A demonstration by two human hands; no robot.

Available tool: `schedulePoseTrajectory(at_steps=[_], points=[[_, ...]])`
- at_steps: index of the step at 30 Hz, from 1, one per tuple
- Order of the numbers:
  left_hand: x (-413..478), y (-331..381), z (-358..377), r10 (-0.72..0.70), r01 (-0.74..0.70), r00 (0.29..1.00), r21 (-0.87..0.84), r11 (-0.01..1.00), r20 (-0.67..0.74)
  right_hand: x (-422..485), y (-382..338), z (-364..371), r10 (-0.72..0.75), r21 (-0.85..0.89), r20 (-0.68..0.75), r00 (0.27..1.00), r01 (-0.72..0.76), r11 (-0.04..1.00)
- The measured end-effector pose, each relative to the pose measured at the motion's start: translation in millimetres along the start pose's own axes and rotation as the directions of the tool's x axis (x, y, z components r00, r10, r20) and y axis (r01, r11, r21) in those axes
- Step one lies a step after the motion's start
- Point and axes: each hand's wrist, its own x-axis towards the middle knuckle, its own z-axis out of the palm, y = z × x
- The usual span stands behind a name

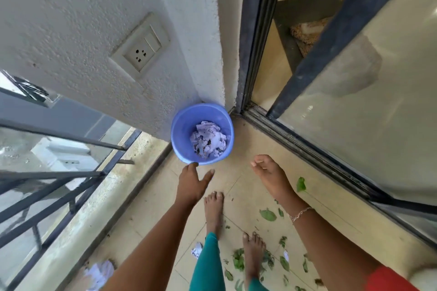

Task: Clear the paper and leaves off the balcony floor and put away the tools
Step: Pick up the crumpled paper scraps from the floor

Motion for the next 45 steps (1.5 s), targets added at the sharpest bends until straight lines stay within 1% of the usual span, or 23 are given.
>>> schedulePoseTrajectory(at_steps=[2, 5, 7, 9, 13, 17, 19, 23, 26, 28, 31, 34, 37, 41, 45], points=[[-40.4, -0.1, 6.5, -0.01, 0.009, 1.0, 0.033, 0.999, 0.022, -36.1, 11.5, -17.4, -0.066, -0.178, 0.003, 0.998, 0.065, 0.982], [-103.2, 3.4, 14.4, -0.007, 0.003, 0.999, 0.073, 0.997, 0.042, -92.7, 27.1, -42.0, -0.12, -0.339, 0.018, 0.993, 0.118, 0.933], [-145.1, 4.5, 16.5, 0.026, -0.031, 0.998, 0.106, 0.994, 0.056, -128.7, 36.1, -55.5, -0.161, -0.417, 0.022, 0.987, 0.155, 0.896], [-185.9, 1.5, 16.3, 0.043, -0.058, 0.994, 0.149, 0.987, 0.1, -163.9, 44.2, -65.7, -0.18, -0.48, 0.041, 0.983, 0.177, 0.859], [-262.8, -14.6, 12.1, 0.079, -0.129, 0.977, 0.257, 0.958, 0.197, -233.8, 53.5, -81.1, -0.147, -0.56, 0.066, 0.987, 0.158, 0.813], [-319.3, -35.8, 5.8, 0.11, -0.211, 0.956, 0.377, 0.902, 0.271, -296.4, 65.5, -90.8, -0.166, -0.582, 0.049, 0.985, 0.164, 0.797], [-350.5, -46.7, 2.8, 0.159, -0.275, 0.942, 0.408, 0.87, 0.296, -332.8, 73.4, -94.2, -0.188, -0.578, 0.018, 0.982, 0.164, 0.799], [-412.8, -75.2, -1.8, 0.256, -0.345, 0.931, 0.401, 0.849, 0.259, -405.7, 97.2, -92.8, -0.243, -0.551, -0.088, 0.966, 0.156, 0.82], [-456.2, -100.5, 0.0, 0.291, -0.373, 0.923, 0.393, 0.841, 0.254, -458.0, 123.5, -85.0, -0.262, -0.507, -0.175, 0.949, 0.142, 0.85], [-478.4, -115.4, 5.2, 0.292, -0.387, 0.915, 0.402, 0.83, 0.279, -492.7, 144.1, -80.7, -0.261, -0.491, -0.2, 0.944, 0.134, 0.861], [-508.3, -132.1, 17.4, 0.243, -0.374, 0.913, 0.434, 0.82, 0.328, -547.2, 178.8, -79.7, -0.204, -0.472, -0.218, 0.955, 0.08, 0.878], [-537.8, -136.5, 32.5, 0.239, -0.402, 0.893, 0.439, 0.803, 0.38, -601.2, 215.2, -85.0, -0.121, -0.45, -0.243, 0.962, -0.002, 0.893], [-555.0, -135.0, 53.2, 0.263, -0.451, 0.865, 0.429, 0.783, 0.428, -643.8, 255.1, -93.6, -0.055, -0.429, -0.303, 0.952, -0.084, 0.899], [-574.0, -131.9, 84.2, 0.267, -0.473, 0.846, 0.418, 0.776, 0.462, -684.1, 303.9, -102.8, 0.032, -0.391, -0.364, 0.931, -0.184, 0.902], [-601.1, -129.7, 115.1, 0.267, -0.496, 0.828, 0.422, 0.758, 0.494, -713.2, 343.1, -112.5, 0.129, -0.34, -0.385, 0.914, -0.271, 0.901]])
